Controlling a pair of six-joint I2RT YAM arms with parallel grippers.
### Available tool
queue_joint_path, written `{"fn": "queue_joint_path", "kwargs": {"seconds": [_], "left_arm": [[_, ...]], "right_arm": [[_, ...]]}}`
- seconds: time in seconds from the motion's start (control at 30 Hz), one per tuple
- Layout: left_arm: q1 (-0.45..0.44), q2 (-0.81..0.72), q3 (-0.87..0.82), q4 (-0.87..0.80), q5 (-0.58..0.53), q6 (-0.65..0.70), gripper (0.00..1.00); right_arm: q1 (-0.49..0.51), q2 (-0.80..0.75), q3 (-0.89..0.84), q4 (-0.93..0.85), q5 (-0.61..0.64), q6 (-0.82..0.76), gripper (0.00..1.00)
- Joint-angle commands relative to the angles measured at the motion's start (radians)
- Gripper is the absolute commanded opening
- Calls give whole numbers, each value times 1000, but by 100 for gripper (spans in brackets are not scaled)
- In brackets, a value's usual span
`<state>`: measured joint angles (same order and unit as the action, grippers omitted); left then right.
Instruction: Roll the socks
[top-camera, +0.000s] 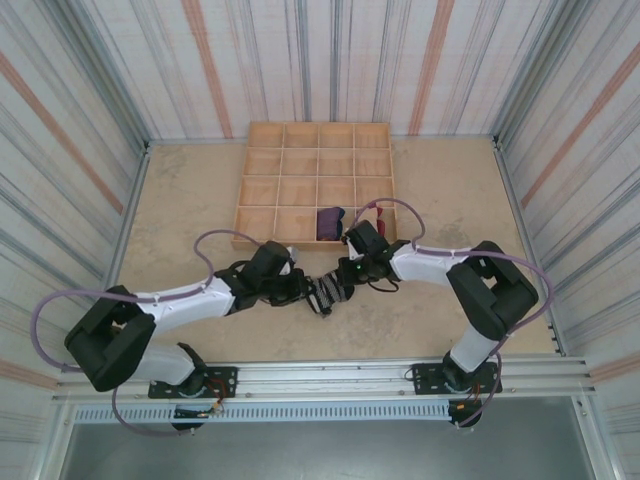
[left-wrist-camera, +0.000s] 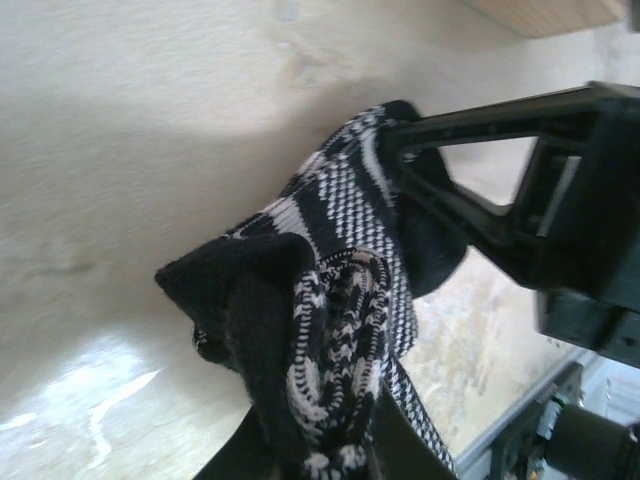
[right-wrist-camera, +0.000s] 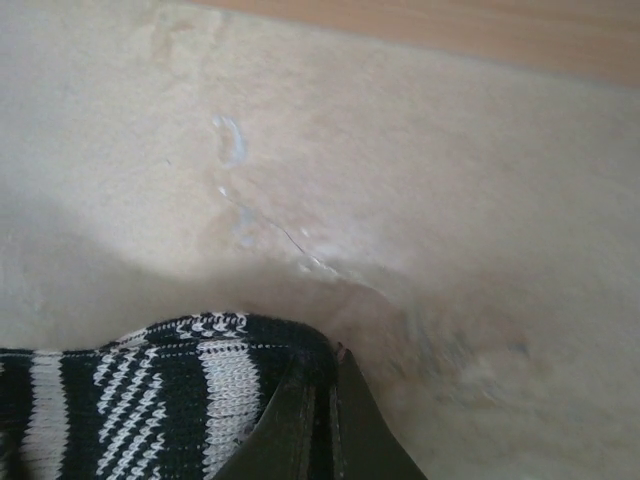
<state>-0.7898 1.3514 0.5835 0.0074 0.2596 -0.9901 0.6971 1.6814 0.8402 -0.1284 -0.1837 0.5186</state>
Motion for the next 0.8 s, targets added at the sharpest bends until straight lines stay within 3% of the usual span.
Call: {"fn": "queue_joint_path", "kwargs": {"seconds": [0.0, 0.13, 0.23, 0.57, 0.77], "left_arm": [[0, 29, -24, -145, -56, -69, 0], [10, 88, 4, -204, -47, -90, 0], [18, 89, 8, -236, -40, -111, 0], [32, 78, 53, -322, -32, -101, 0], [36, 85, 58, -321, -22, -99, 0]], "right_arm": [[21, 45, 35, -38, 42, -77, 16], [59, 19, 54, -50, 75, -107, 47], [123, -54, 24, -56, 170, -132, 69], [397, -300, -188, 45, 459, -105, 71], [579, -336, -223, 151, 601, -165, 68]]}}
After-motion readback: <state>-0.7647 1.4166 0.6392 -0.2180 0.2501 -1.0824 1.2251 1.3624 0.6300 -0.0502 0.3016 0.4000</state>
